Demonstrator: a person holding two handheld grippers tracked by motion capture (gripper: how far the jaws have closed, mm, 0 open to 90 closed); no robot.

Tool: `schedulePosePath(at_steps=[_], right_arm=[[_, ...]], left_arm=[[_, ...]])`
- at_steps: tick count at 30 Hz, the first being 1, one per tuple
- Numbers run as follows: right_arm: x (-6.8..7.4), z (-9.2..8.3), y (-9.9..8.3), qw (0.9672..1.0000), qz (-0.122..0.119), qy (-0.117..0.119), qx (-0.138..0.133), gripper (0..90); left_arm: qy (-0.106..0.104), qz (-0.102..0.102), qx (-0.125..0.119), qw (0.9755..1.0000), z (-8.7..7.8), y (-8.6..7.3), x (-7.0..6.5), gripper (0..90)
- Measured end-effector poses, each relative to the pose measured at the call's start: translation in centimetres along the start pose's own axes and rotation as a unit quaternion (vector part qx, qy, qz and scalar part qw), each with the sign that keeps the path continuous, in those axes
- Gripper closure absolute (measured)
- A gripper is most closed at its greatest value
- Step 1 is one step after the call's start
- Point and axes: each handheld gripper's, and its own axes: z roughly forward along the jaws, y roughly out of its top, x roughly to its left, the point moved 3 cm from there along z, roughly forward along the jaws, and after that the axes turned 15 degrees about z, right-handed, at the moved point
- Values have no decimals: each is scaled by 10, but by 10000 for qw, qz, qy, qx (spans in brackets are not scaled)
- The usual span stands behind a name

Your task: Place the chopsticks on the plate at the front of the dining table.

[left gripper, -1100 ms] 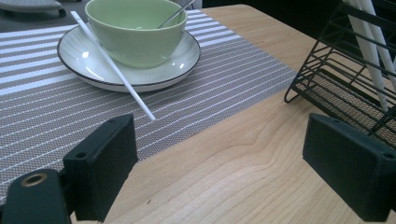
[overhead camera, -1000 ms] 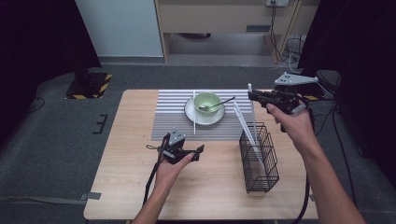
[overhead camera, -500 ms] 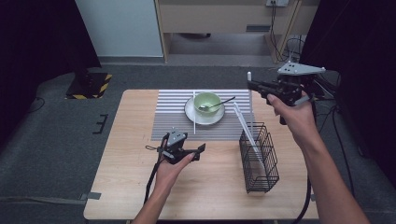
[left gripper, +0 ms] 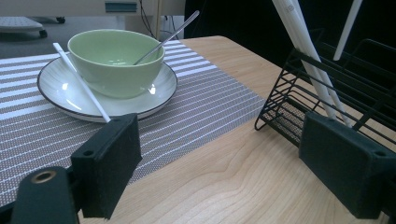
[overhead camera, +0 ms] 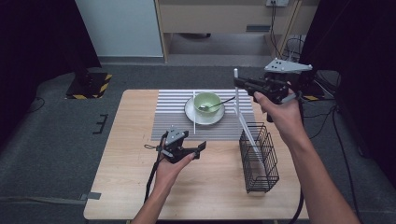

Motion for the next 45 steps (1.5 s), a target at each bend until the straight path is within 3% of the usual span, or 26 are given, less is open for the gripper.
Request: schedulePosePath(at_steps=[11,19,25,34,45], right_arm=[[11,24,-9,9990,256,376,-43,840],[14,32,-17,9972,488,559,-77,840],[19,33,-19,9947,659,778,-156,840],[23,35,-20,9940,665,856,-155,840],[29,40,-22,9919,737,1031,-126,840]], left_arm=[[-472,209,-215,9984,-1,7,-6,151],[-759,118,-351,9964,3,9,-13,183],[-813,72,-411,9958,7,13,-19,274],[-933,-77,-377,9949,10,16,-23,409],[-902,40,-343,9953,8,19,-26,563]])
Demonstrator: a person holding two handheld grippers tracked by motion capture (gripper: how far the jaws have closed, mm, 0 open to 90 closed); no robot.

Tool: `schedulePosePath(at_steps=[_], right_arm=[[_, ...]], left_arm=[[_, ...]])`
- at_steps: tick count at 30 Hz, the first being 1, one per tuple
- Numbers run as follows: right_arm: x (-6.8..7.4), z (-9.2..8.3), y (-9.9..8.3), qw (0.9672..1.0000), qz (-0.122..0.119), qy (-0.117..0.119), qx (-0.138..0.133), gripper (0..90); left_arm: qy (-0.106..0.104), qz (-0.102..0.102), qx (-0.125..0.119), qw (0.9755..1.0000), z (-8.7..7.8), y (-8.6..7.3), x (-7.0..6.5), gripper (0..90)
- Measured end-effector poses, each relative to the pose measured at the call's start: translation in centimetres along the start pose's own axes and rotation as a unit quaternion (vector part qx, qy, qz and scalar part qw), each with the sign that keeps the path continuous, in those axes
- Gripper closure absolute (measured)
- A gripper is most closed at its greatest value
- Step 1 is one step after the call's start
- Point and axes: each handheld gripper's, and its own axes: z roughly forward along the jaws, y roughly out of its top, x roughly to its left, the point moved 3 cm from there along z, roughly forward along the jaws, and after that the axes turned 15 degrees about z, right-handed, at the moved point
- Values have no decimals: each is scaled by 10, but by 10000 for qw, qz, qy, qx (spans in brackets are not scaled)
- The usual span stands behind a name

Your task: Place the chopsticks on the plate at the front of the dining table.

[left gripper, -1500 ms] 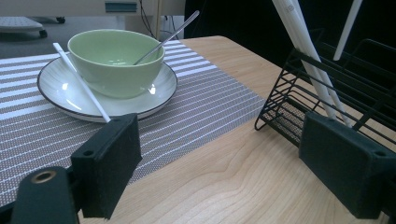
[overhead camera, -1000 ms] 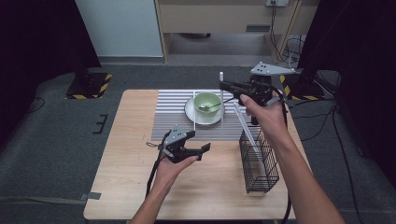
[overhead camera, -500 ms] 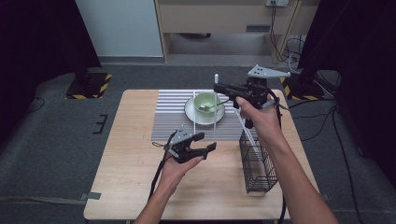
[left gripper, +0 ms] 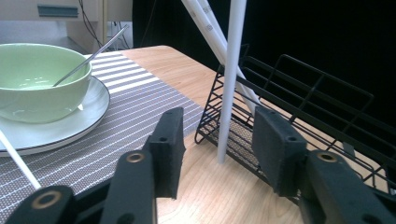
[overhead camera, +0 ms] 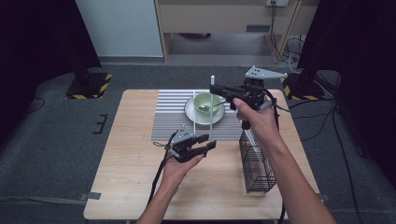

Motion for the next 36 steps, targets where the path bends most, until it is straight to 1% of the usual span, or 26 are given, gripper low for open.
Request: schedulePosePath(at_steps=[4,10,20,23,27,36], right_arm=[[1,2,-1,10000,11,43,35,840],[1,4,-2,9999,75,98,41,840],[1,5,-2,9998,119,138,48,840],[0,5,-2,9998,131,136,42,839],[-1,5,-3,9998,159,137,28,840],[-4,6,-5,9996,238,162,21,839]], left_arm=[[36,41,16,10000,-2,1,0,636],[4,8,-7,10000,-3,1,0,698],[-13,-15,24,10000,-3,1,0,744],[-34,-75,-10,10000,-4,1,0,762],[-56,-108,-11,9999,-5,0,1,787],[-75,-123,-12,9999,-4,-1,1,801]])
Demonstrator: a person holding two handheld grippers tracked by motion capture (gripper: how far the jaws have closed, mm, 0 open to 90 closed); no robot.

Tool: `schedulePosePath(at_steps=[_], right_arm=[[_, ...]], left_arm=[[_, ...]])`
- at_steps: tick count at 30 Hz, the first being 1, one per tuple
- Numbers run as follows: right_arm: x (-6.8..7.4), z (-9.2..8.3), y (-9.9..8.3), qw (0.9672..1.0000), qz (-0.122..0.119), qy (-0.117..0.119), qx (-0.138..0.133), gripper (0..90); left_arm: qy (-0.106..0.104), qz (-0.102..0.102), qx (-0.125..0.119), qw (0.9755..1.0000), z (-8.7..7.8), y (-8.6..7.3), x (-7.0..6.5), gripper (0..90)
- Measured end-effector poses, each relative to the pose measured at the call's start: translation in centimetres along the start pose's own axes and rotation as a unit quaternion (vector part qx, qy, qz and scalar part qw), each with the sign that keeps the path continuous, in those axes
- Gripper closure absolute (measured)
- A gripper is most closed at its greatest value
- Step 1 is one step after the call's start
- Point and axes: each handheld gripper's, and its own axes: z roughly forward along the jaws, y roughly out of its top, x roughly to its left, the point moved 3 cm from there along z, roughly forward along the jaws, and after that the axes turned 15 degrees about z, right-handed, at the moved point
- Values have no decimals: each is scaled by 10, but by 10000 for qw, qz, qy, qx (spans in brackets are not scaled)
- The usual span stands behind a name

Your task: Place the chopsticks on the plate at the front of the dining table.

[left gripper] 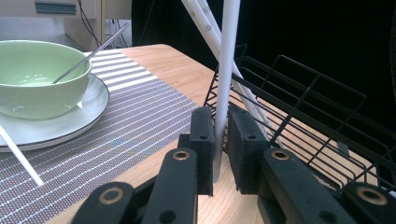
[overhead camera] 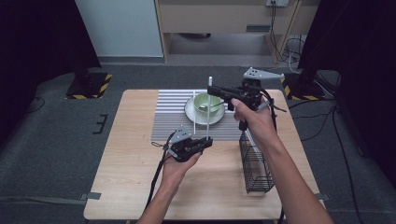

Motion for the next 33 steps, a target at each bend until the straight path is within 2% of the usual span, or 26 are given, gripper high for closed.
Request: schedulePosePath(at_steps=[19,33], right_arm=[[-1,2,-1,10000,9,1,33,839],[-1,2,-1,10000,-9,5,30,838]], left_arm=[[10,80,17,10000,1,-1,-2,855],[233,171,2,9996,0,-1,-2,861]])
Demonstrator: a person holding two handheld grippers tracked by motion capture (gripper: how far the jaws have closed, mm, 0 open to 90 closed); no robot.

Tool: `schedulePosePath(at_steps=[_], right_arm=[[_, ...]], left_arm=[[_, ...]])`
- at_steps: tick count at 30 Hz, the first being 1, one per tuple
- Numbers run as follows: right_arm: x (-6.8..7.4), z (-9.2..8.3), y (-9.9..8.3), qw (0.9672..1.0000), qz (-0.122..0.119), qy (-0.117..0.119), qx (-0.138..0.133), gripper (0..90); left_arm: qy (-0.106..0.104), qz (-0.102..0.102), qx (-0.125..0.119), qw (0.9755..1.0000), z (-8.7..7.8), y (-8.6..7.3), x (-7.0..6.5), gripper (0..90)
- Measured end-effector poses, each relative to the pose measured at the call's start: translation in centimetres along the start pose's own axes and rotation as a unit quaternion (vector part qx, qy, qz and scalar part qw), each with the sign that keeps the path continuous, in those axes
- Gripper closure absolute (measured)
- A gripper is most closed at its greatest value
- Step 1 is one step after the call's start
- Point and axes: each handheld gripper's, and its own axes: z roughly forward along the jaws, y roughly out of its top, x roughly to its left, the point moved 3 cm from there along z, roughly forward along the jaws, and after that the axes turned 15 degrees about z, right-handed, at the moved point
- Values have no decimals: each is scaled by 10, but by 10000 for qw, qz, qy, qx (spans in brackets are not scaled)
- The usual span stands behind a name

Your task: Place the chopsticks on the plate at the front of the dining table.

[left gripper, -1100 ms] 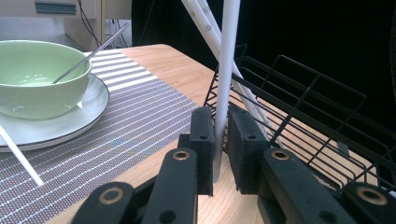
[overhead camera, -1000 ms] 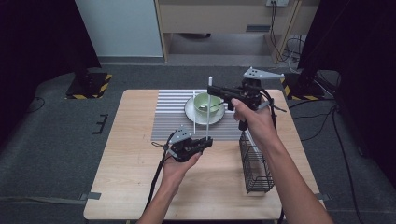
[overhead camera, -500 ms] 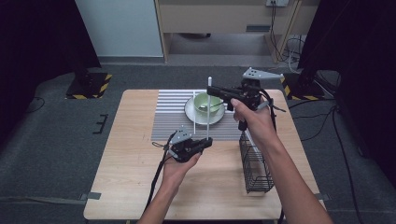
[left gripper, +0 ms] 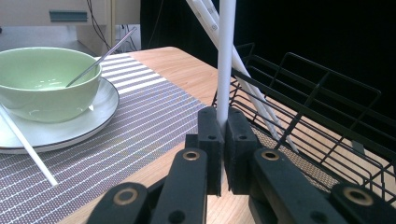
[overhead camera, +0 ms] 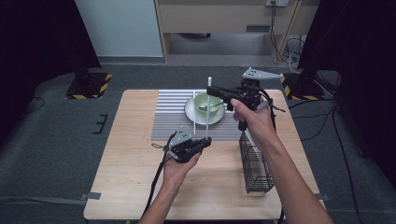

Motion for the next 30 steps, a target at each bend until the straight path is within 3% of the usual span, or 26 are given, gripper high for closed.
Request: schedulePosePath(at_steps=[10,22,30], right_arm=[[1,-1,2,10000,-16,28,-15,826],[-1,-5,0,9999,-107,-64,65,690],[-6,-19,-1,9996,-183,-206,94,624]], left_arm=[[101,59,-34,9999,-2,1,1,864],[210,41,-72,9997,-6,2,5,864],[314,60,-65,9995,-13,1,11,864]])
